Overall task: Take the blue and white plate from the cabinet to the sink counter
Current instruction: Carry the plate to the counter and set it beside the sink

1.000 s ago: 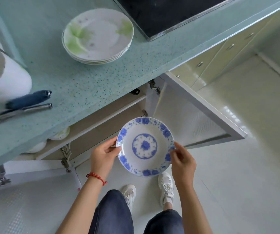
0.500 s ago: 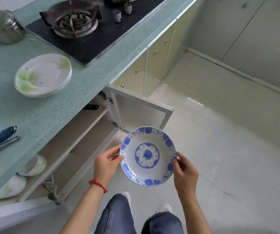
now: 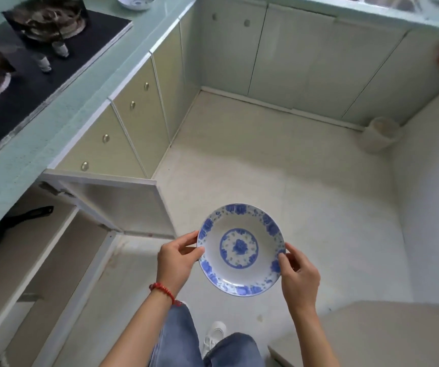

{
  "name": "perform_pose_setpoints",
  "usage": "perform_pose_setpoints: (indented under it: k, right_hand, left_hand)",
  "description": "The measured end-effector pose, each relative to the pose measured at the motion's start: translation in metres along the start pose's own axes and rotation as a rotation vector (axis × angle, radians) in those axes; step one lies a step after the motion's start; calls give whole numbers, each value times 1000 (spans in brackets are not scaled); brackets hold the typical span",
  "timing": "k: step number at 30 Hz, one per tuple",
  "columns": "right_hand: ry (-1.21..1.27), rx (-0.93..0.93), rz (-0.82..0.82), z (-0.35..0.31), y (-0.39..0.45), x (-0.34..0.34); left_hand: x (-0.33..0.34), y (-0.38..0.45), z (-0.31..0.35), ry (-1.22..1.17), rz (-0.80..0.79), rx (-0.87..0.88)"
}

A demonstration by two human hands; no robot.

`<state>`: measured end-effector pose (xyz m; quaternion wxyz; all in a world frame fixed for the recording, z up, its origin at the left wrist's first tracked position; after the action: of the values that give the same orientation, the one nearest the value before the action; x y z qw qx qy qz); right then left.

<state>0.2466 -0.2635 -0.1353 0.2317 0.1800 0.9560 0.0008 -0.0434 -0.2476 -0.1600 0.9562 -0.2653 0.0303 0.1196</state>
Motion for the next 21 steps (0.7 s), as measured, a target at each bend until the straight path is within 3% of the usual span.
perform_pose_setpoints:
  k: [9, 21]
  right_hand:
    - [34, -6, 84, 0, 83, -15]
    - [39, -16, 137, -17, 270, 5]
  left_hand:
    - [69, 66, 77, 80, -89, 80]
    - [151, 216, 191, 129, -130, 121]
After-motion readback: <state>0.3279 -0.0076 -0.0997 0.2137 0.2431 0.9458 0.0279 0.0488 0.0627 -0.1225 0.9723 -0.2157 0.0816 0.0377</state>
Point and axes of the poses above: each hand's wrist, its own y-axis towards the middle knuckle, its own x-axis out of the palm, z = x × y, the point moved 10 cm from there along y, towards the middle knuckle, and after that the axes turned 12 degrees about -x, right-handed, at the moved point
